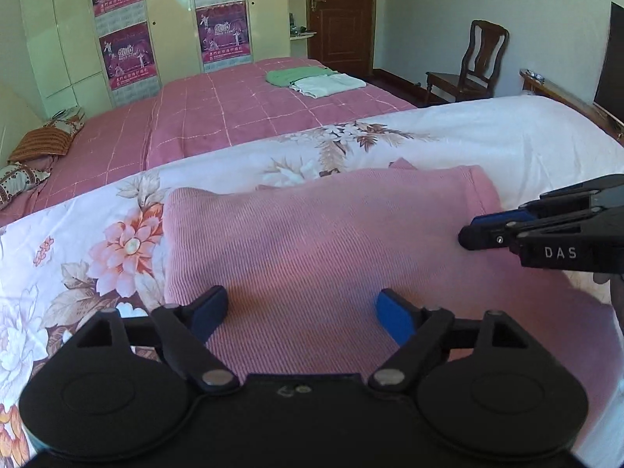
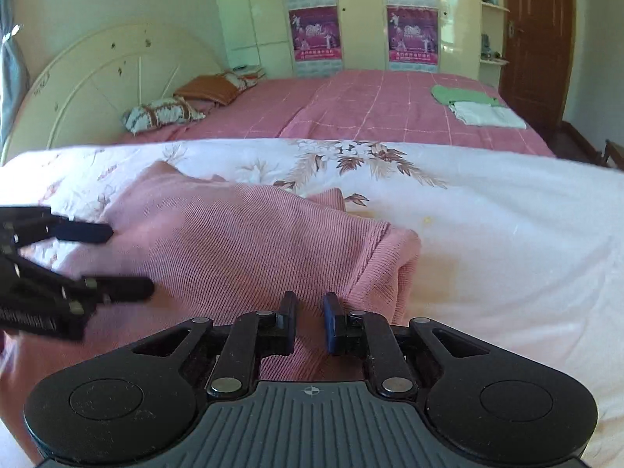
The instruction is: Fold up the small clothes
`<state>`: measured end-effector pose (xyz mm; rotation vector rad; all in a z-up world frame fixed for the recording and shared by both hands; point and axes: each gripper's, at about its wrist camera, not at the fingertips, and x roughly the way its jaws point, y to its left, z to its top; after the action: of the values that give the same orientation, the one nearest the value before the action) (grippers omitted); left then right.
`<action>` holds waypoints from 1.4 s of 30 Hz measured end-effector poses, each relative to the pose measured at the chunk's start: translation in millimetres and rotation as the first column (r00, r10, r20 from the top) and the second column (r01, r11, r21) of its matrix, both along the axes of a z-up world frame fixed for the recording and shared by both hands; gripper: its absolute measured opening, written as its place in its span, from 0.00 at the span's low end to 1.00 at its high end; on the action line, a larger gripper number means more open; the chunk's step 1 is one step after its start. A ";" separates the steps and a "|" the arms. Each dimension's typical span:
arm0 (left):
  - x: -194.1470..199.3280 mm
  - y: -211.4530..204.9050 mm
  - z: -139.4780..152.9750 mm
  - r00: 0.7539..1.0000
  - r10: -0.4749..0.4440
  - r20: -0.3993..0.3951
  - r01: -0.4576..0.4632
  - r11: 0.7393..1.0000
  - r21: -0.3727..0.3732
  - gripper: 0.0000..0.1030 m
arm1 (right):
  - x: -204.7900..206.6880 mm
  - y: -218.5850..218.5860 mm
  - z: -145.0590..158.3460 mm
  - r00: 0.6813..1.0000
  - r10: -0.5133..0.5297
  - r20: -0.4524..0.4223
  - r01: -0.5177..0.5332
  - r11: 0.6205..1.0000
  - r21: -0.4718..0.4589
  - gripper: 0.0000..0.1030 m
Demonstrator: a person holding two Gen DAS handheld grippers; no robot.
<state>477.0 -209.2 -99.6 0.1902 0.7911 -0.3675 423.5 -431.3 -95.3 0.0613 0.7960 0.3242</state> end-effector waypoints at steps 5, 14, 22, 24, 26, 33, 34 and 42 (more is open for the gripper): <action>-37.9 31.0 27.8 0.996 0.051 0.067 -0.047 0.997 -0.059 0.69 | -32.4 -1.0 33.8 0.995 0.003 0.097 -0.004 1.000 0.007 0.13; -60.1 42.6 -1.3 0.994 0.113 0.007 -0.113 0.993 -0.034 0.76 | -83.1 16.0 6.1 0.998 0.068 0.012 -0.066 0.992 -0.109 0.37; -109.5 56.8 18.1 0.994 0.111 0.017 -0.110 0.993 -0.049 0.71 | -116.7 16.1 40.2 0.995 0.043 0.086 -0.038 0.998 -0.058 0.37; -119.6 60.9 14.3 0.992 0.125 0.005 -0.125 0.991 -0.054 0.72 | -127.7 19.6 40.8 0.995 0.059 0.076 -0.054 0.997 -0.063 0.37; -124.0 64.2 6.9 0.990 0.140 -0.033 -0.142 0.988 -0.068 0.72 | -135.7 25.1 33.6 0.996 0.073 0.057 -0.068 0.994 -0.084 0.37; -132.6 72.2 -15.8 0.980 0.176 -0.087 -0.183 0.980 -0.079 0.78 | -137.1 37.6 -0.8 0.999 0.046 -0.014 -0.048 0.987 -0.155 0.37; -133.5 71.1 -15.0 0.981 0.176 -0.085 -0.182 0.981 -0.071 0.78 | -138.1 38.4 -0.9 0.999 0.038 -0.015 -0.040 0.987 -0.157 0.37; -147.7 74.3 2.2 0.984 0.173 -0.045 -0.175 0.983 -0.048 0.89 | -148.5 19.6 18.1 0.998 -0.057 0.006 0.057 0.998 0.003 0.37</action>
<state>329.3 -134.9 -97.4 0.0641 0.8312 -0.2266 275.0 -411.7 -77.2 0.0853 0.7864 0.2719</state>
